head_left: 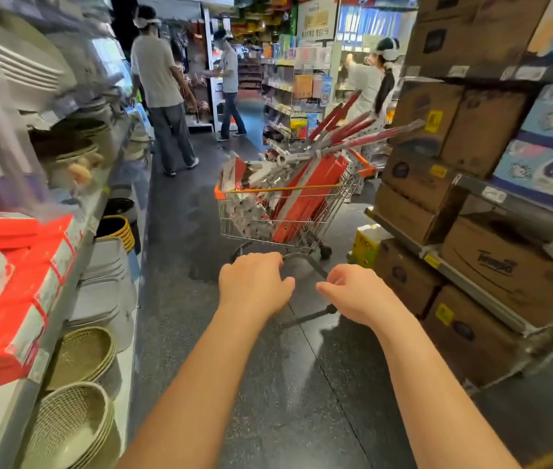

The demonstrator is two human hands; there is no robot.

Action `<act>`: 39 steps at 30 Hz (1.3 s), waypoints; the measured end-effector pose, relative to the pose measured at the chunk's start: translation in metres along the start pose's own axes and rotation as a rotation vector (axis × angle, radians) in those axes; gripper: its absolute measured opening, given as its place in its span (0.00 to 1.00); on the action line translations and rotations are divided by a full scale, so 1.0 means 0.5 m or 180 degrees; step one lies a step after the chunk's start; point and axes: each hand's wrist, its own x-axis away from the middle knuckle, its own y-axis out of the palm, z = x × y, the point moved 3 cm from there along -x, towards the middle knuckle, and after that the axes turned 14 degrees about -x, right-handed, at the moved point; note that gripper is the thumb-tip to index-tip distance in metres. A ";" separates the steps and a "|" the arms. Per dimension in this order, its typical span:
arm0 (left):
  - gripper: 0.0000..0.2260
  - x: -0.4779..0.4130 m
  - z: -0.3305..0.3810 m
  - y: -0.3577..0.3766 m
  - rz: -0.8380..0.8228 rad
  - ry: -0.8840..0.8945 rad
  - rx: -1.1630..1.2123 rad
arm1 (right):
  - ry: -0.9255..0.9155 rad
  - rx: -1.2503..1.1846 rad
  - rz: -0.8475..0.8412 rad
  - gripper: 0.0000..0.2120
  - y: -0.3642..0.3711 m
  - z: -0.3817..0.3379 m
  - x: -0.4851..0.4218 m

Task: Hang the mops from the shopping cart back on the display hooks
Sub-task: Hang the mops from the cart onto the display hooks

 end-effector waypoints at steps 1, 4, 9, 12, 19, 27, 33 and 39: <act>0.16 -0.022 -0.022 0.000 -0.0011 -0.0009 0.0013 | 0.0006 -0.0023 -0.0013 0.17 0.012 -0.020 -0.020; 0.15 -0.087 -0.077 0.008 -0.0037 0.0012 0.0041 | 0.0043 -0.0069 0.0017 0.16 0.040 -0.072 -0.078; 0.16 -0.184 -0.119 0.024 -0.0008 0.0065 0.0139 | 0.0069 -0.0002 0.0070 0.16 0.056 -0.115 -0.163; 0.16 -0.247 -0.126 0.038 -0.0069 0.0067 0.0235 | 0.0093 -0.0016 0.0093 0.17 0.051 -0.117 -0.219; 0.16 -0.442 -0.097 0.054 -0.0094 -0.0035 0.0182 | 0.0004 -0.0225 0.0186 0.19 0.011 -0.083 -0.424; 0.16 -0.736 0.030 0.022 -0.0007 -0.0267 0.0061 | -0.0273 -0.0409 0.0173 0.17 -0.143 -0.031 -0.735; 0.16 -0.906 0.106 0.043 -0.0100 -0.0450 0.0144 | -0.0376 -0.0454 0.0037 0.15 -0.220 0.017 -0.921; 0.15 -1.045 0.114 0.082 -0.0097 -0.0636 0.0234 | -0.0380 -0.0490 -0.0118 0.15 -0.212 0.036 -1.076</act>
